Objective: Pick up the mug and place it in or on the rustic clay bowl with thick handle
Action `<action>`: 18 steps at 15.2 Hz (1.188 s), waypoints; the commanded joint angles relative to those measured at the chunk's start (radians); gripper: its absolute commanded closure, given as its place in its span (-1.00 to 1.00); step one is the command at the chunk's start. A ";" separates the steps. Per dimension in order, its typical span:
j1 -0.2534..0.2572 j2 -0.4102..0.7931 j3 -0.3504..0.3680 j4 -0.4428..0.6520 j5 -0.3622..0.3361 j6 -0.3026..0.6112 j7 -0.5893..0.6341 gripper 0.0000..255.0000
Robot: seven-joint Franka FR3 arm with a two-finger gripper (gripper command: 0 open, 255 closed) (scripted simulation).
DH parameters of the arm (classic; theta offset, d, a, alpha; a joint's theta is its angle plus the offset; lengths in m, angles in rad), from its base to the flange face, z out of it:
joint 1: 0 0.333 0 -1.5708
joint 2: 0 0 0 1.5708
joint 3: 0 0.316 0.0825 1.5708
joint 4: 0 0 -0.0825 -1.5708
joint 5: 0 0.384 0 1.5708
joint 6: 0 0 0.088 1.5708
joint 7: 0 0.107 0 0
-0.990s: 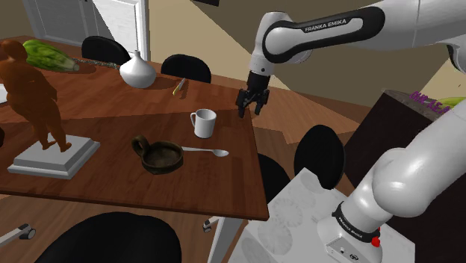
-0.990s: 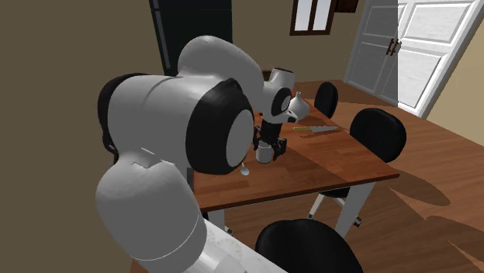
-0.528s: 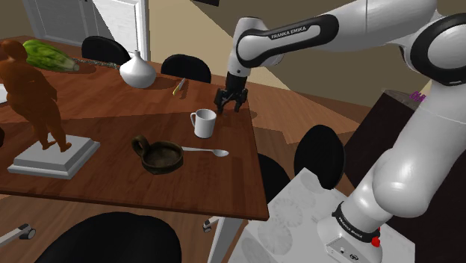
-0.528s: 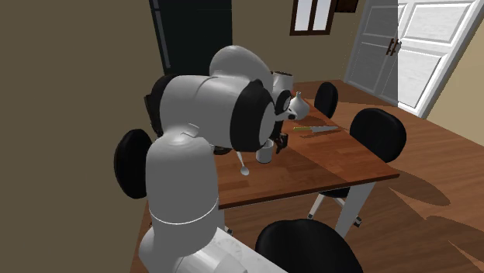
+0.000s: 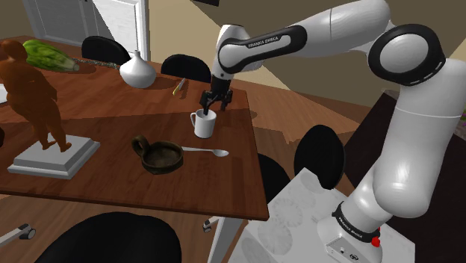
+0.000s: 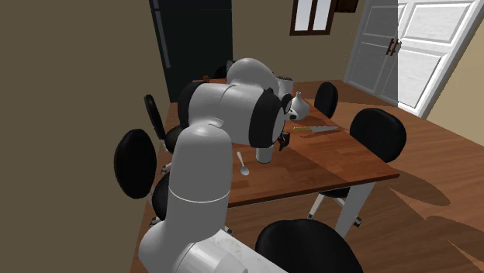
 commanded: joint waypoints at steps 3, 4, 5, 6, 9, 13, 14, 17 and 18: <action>0.003 0.029 0.000 -0.013 -0.002 0.044 0.002 -1.00; 0.004 0.035 0.000 -0.019 -0.003 0.055 0.002 -1.00; 0.004 0.039 0.000 -0.022 -0.003 0.062 0.002 -1.00; 0.004 0.039 0.000 -0.021 -0.003 0.062 0.002 -1.00; 0.004 0.039 0.000 -0.021 -0.003 0.062 0.002 -1.00; 0.004 0.039 0.000 -0.021 -0.003 0.061 0.002 1.00; 0.004 0.039 0.000 -0.021 -0.003 0.061 0.002 1.00; 0.004 0.039 0.000 -0.021 -0.003 0.061 0.002 1.00; 0.004 0.039 0.000 -0.021 -0.003 0.061 0.002 1.00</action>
